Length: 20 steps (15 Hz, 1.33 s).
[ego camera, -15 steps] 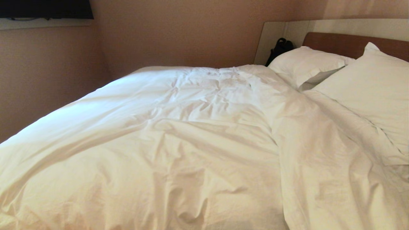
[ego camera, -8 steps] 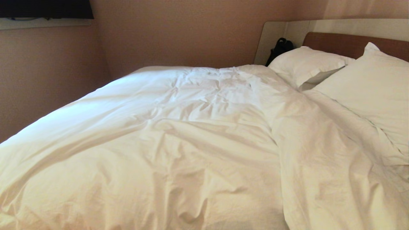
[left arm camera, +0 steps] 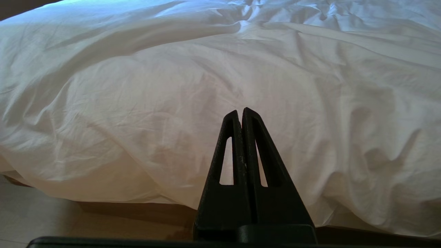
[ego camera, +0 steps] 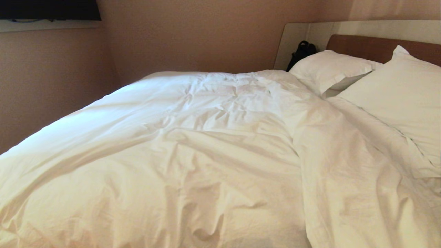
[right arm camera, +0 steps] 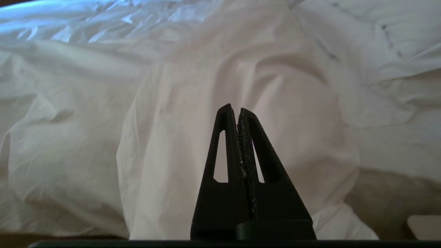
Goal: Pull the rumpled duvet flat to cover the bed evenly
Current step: Flatten the corners of the folded blanket
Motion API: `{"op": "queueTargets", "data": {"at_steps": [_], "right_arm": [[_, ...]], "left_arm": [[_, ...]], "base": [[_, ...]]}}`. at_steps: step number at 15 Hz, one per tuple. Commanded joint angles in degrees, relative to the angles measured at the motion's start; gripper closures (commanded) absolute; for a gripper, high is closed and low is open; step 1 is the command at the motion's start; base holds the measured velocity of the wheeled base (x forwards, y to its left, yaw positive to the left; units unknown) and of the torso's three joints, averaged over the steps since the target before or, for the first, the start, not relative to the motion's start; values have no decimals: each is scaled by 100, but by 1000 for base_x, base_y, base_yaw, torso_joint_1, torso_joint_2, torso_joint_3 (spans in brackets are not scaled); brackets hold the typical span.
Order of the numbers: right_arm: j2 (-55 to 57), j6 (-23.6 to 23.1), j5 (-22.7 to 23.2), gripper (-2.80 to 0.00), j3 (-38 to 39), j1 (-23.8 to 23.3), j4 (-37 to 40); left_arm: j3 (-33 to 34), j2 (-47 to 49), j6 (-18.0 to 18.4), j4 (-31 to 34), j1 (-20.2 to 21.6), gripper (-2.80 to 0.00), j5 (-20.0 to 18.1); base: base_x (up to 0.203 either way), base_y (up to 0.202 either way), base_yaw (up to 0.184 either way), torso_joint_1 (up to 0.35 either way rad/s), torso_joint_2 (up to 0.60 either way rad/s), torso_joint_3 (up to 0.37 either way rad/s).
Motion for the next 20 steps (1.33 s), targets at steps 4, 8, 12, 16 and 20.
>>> {"op": "queueTargets", "data": {"at_steps": [4, 8, 12, 16, 20], "right_arm": [[-47, 58, 12, 0, 28, 1, 400], [-47, 75, 17, 0, 33, 6, 400], [-47, 76, 21, 0, 33, -2, 400], [-47, 76, 21, 0, 33, -2, 400], [-47, 76, 21, 0, 33, -2, 400]], "left_arm": [[0, 0, -6, -2, 0, 0, 4], [0, 0, -6, -2, 0, 0, 4], [0, 0, -15, 3, 0, 0, 23], [0, 8, -59, -2, 0, 0, 4], [0, 0, -67, -2, 0, 0, 4]], "base": [[0, 0, 0, 0, 0, 0], [0, 0, 0, 0, 0, 0], [0, 0, 0, 0, 0, 0], [0, 0, 0, 0, 0, 0], [-57, 0, 0, 5, 2, -1]]}}
